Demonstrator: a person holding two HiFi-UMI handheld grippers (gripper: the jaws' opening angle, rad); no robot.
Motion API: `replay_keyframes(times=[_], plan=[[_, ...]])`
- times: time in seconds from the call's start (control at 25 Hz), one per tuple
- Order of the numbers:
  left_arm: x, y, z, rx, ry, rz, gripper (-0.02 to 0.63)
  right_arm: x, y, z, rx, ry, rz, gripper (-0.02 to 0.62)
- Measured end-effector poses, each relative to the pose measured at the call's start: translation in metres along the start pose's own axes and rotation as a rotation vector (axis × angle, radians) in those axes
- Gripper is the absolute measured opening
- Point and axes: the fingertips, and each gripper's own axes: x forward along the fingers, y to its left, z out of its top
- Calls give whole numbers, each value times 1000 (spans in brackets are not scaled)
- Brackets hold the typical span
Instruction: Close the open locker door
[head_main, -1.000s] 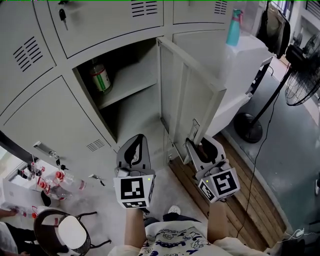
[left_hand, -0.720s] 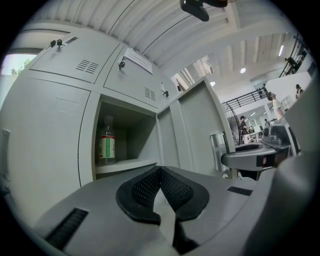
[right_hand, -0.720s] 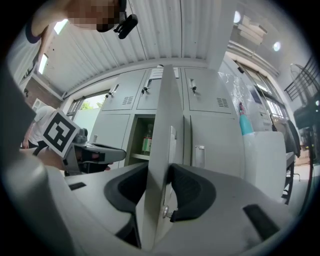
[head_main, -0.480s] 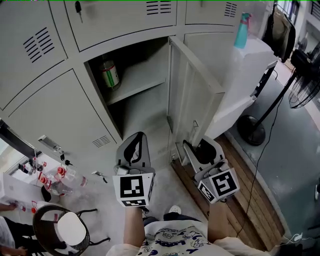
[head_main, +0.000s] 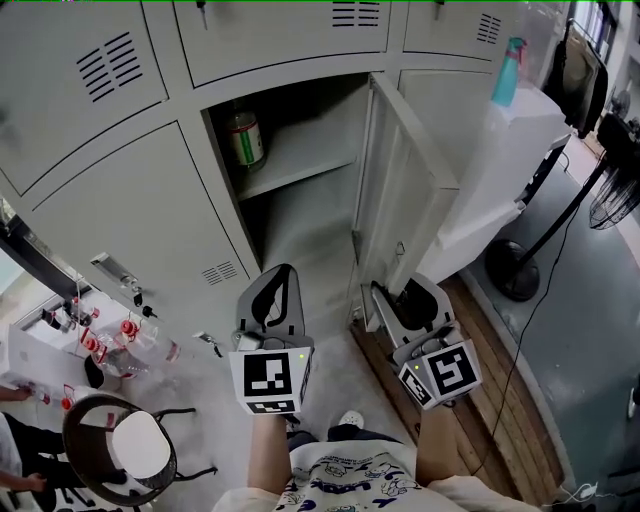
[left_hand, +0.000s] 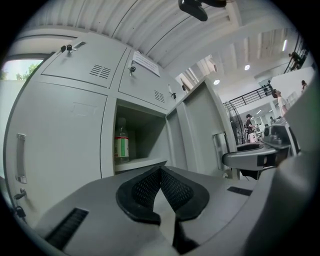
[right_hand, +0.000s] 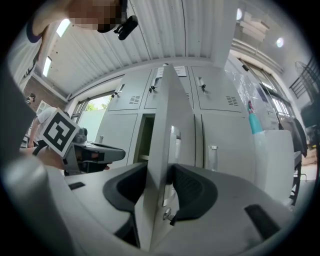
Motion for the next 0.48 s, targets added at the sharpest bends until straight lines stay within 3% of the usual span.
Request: replay_keyframes(times=[0.48], plan=[[-21,33,-6,-3,13,79,3,18,30,2,7,-10,72,167]])
